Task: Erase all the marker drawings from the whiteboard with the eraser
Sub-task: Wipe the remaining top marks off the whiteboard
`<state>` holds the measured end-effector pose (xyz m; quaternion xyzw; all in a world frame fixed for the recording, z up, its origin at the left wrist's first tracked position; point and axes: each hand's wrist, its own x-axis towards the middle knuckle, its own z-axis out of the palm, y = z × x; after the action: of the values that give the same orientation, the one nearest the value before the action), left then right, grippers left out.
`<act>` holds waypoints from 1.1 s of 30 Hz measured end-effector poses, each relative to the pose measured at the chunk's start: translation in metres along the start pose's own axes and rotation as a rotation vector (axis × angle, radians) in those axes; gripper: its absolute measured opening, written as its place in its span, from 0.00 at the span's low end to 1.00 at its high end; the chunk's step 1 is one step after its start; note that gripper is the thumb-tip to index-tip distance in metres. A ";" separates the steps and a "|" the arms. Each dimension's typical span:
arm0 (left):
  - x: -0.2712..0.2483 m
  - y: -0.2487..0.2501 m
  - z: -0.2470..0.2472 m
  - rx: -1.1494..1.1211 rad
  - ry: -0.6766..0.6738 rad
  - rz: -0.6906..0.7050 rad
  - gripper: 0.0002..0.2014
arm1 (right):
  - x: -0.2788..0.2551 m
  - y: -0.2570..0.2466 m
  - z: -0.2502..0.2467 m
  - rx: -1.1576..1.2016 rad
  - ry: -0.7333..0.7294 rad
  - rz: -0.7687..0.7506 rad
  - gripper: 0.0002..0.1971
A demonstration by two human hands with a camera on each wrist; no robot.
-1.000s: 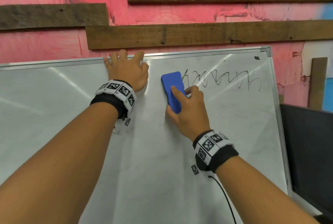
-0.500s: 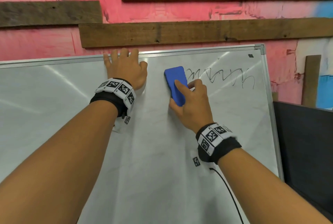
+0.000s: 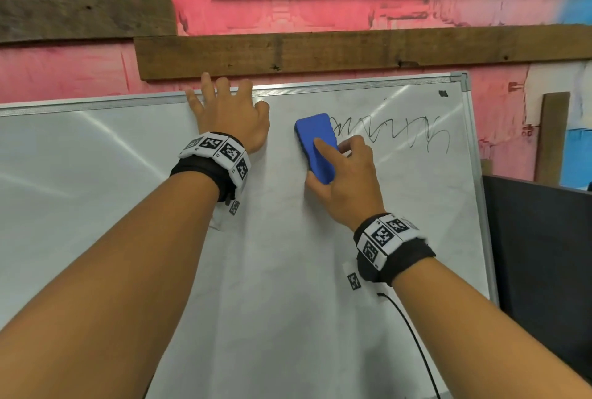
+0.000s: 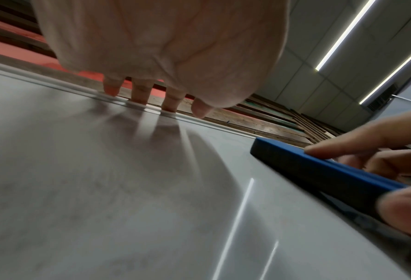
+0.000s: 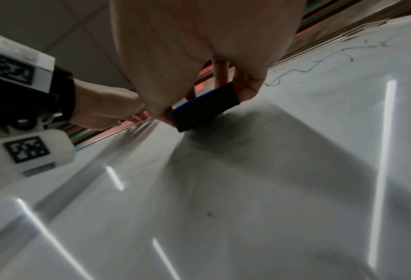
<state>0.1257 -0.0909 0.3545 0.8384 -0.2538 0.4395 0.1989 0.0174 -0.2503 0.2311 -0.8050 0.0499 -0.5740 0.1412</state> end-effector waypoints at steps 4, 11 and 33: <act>0.002 0.007 0.004 0.004 0.013 0.026 0.22 | -0.032 0.021 -0.001 0.026 0.010 -0.009 0.29; 0.003 0.001 0.009 0.065 0.016 0.079 0.29 | -0.013 0.024 -0.003 0.041 0.044 -0.020 0.28; 0.006 0.028 0.007 0.075 -0.010 0.046 0.27 | 0.006 0.047 -0.030 0.058 0.032 0.047 0.29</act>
<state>0.1163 -0.1190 0.3593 0.8413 -0.2574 0.4491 0.1561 -0.0047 -0.3012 0.2318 -0.7899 0.0543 -0.5846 0.1772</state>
